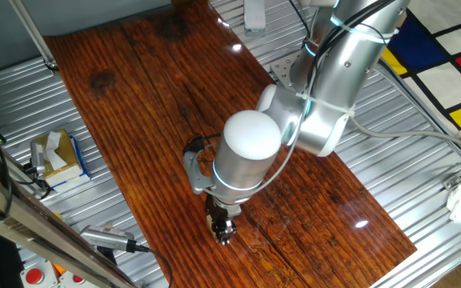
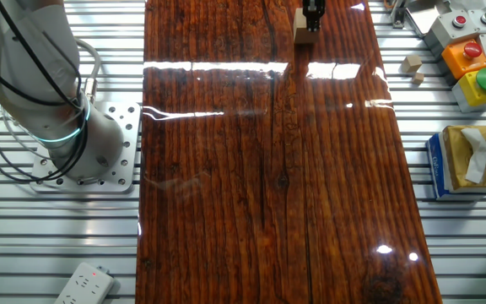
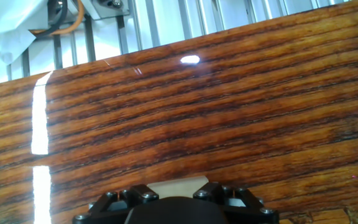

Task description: Pick up the small block on the left and move it to the right

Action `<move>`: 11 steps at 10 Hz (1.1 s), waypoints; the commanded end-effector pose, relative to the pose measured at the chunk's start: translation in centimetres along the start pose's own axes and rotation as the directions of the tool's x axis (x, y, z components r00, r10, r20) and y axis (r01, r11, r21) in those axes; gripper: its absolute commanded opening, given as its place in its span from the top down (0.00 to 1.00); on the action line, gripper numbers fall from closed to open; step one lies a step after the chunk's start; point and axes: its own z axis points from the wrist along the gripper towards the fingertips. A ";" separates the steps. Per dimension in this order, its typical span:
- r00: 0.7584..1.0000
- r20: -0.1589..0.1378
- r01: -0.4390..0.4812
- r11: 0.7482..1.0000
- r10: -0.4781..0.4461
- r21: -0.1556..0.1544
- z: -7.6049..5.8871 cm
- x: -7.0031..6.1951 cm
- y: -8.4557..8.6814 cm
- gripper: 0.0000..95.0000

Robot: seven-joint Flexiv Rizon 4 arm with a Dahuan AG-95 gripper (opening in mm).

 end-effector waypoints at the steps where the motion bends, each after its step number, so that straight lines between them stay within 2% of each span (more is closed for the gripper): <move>1: 1.000 0.005 0.002 1.000 -0.002 -0.001 0.0 0.0 0.0 0.80; 2: 1.000 0.005 0.006 1.000 -0.006 -0.002 0.0 0.0 0.0 0.60; 4: 1.000 0.005 0.008 1.000 -0.008 -0.006 0.0 0.0 0.0 0.60; 5: 1.000 0.006 0.011 1.000 -0.011 -0.008 0.0 0.0 0.0 0.40; 7: 1.000 0.001 0.001 0.999 -0.001 -0.034 0.0 0.0 0.0 0.40; 8: 1.000 0.001 -0.001 0.999 0.001 -0.040 0.0 0.0 0.0 0.20; 11: 1.000 0.000 -0.003 0.999 0.003 -0.049 0.0 0.0 0.0 0.20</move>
